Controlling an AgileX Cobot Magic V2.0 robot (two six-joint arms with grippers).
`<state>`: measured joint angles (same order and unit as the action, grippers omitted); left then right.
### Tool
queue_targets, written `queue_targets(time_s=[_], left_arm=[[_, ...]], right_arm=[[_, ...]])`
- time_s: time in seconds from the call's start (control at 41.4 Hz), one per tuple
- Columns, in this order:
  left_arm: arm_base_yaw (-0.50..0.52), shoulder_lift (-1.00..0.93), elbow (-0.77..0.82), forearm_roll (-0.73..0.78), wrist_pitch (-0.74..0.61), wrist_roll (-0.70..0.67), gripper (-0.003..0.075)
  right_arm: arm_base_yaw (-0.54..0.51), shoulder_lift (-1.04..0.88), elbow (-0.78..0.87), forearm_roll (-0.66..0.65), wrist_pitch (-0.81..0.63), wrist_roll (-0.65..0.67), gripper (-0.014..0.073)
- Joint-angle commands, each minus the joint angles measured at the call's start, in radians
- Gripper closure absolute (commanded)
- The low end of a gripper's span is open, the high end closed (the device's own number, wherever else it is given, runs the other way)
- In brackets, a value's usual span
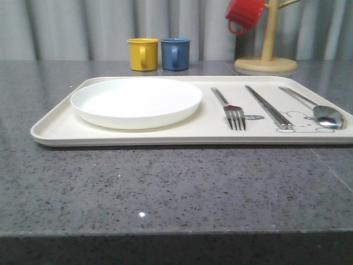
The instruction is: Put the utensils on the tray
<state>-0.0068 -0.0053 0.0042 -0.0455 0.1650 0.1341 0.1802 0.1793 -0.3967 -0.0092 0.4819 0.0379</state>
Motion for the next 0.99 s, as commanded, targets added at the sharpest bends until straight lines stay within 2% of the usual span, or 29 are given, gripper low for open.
queue_targets(time_s=[0.0,0.387,0.532,0.749,0.967], left_arm=[[0.003,-0.021,0.003,-0.009,-0.091,-0.011,0.0739],[0.003,-0.021,0.003,-0.009,-0.091,-0.011,0.0739],[0.003,-0.021,0.003,-0.009,-0.091,-0.011,0.0739],[0.003,-0.021,0.003,-0.009,-0.091,-0.011,0.0739],[0.003,-0.021,0.003,-0.009,-0.091,-0.011,0.0739]], right_arm=[[-0.002,0.010,-0.026,-0.010,-0.083,-0.012,0.0655],[-0.002,0.010,-0.026,-0.012,-0.083,-0.012,0.0655],[-0.005,0.009,-0.004,-0.058,-0.120,-0.012,0.0655],[-0.116,-0.074,0.186,-0.034,-0.305,-0.012,0.0655],[-0.232,-0.154,0.323,-0.031,-0.309,-0.012,0.0655]])
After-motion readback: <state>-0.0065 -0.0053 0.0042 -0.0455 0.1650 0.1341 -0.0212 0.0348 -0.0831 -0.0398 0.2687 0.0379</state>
